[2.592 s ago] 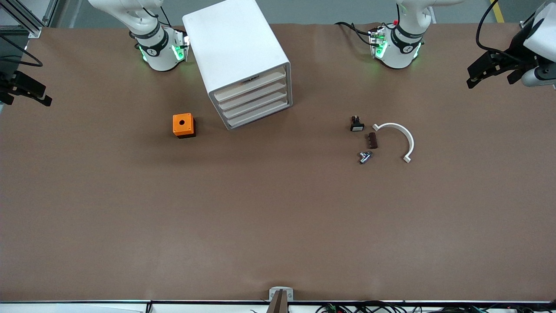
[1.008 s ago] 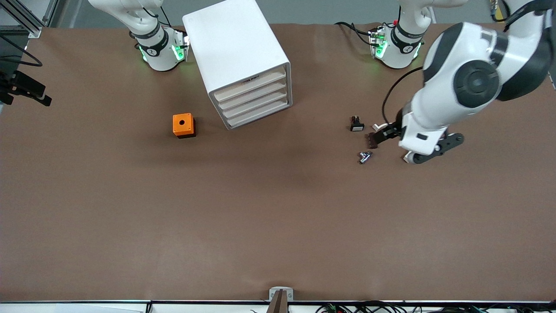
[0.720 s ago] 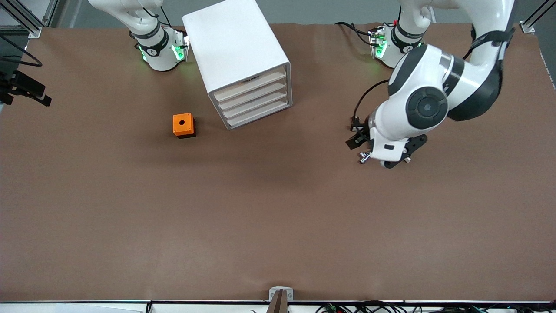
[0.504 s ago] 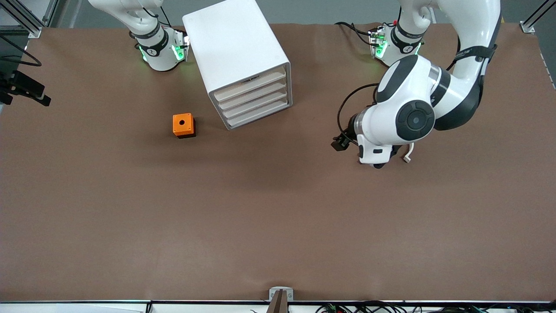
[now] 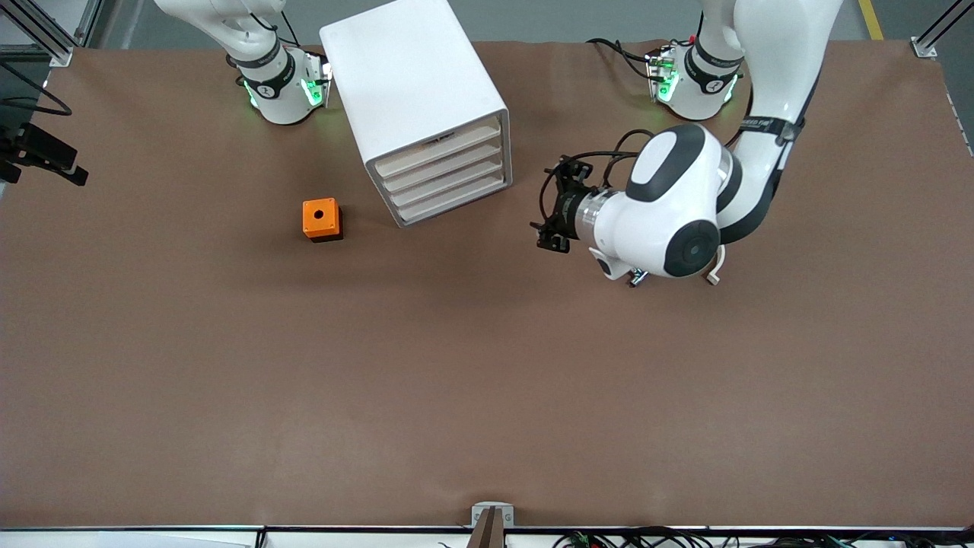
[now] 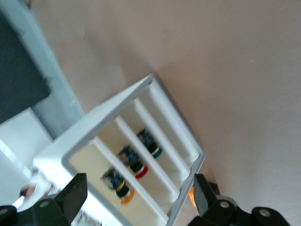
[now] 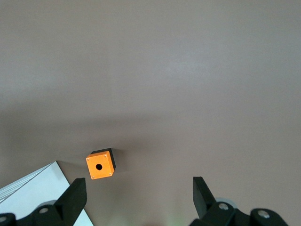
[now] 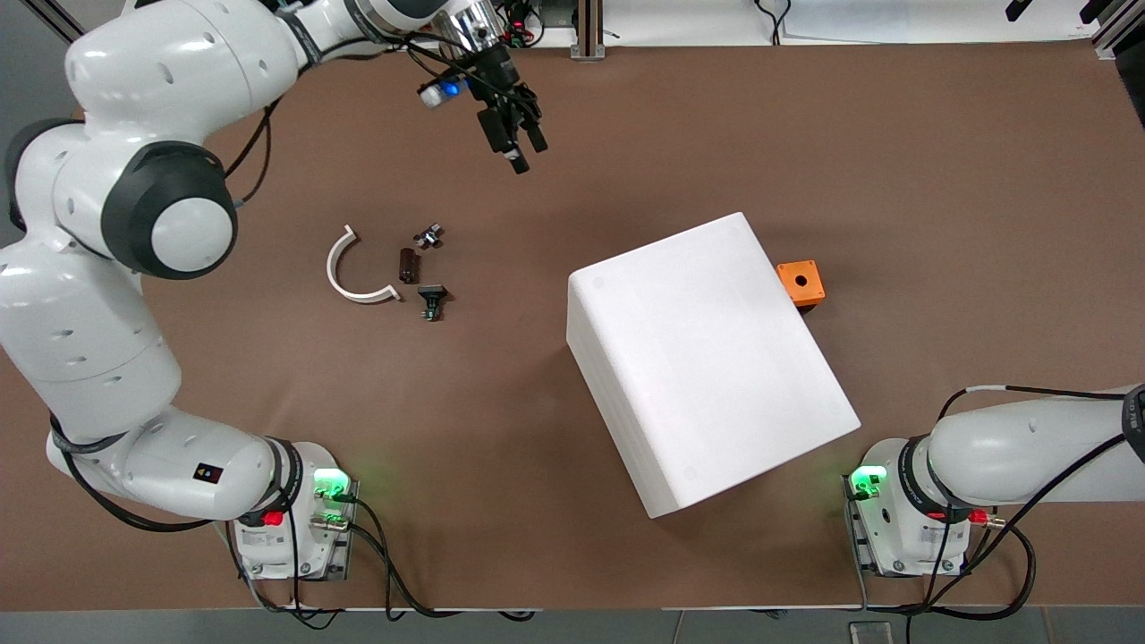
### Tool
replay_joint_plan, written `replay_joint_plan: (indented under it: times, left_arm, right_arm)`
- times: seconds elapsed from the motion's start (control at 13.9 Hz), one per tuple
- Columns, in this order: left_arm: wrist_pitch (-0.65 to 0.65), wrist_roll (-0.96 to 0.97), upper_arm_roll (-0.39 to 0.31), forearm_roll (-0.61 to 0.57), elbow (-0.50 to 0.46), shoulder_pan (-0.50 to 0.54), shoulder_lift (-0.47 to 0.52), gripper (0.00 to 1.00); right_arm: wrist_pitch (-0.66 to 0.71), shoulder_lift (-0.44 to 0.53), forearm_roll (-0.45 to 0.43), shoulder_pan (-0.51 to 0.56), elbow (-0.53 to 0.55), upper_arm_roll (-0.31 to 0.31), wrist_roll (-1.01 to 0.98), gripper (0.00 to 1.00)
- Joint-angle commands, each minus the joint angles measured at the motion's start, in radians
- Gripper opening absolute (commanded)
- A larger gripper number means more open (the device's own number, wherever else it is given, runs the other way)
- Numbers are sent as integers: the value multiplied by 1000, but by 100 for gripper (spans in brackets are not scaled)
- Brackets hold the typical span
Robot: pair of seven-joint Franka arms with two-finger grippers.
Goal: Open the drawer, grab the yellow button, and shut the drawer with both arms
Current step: 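Grasp the drawer handle with the left gripper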
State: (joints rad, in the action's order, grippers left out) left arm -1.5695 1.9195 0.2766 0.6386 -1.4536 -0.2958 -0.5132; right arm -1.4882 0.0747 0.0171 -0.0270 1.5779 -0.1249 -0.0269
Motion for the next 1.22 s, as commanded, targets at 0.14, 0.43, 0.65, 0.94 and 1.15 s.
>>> replay_joint_plan:
  times: [0.14,0.43,0.65,0.94,1.15]
  left_arm:
    - [5,163,-2,226,24,-20,-118,90]
    - [-26,364,-4,332,24,-68,-205,78]
    - [-43,449,-4,340,24,-114,-225,74]
    - [-37,487,-2,363,21,-160,-258,64]
    - [-37,538,-2,366,21,-180,-287,56]
  right_arm:
    - [2,-3,1,19,-9,7,2,100]
    - [0,-9,0,21,-18,5,1,100]
    - [3,-23,6,21,-36,4,1,100]
    - [2,-33,0,22,-36,4,4,100]
    - [0,-82,-2,18,-38,7,-1,100]
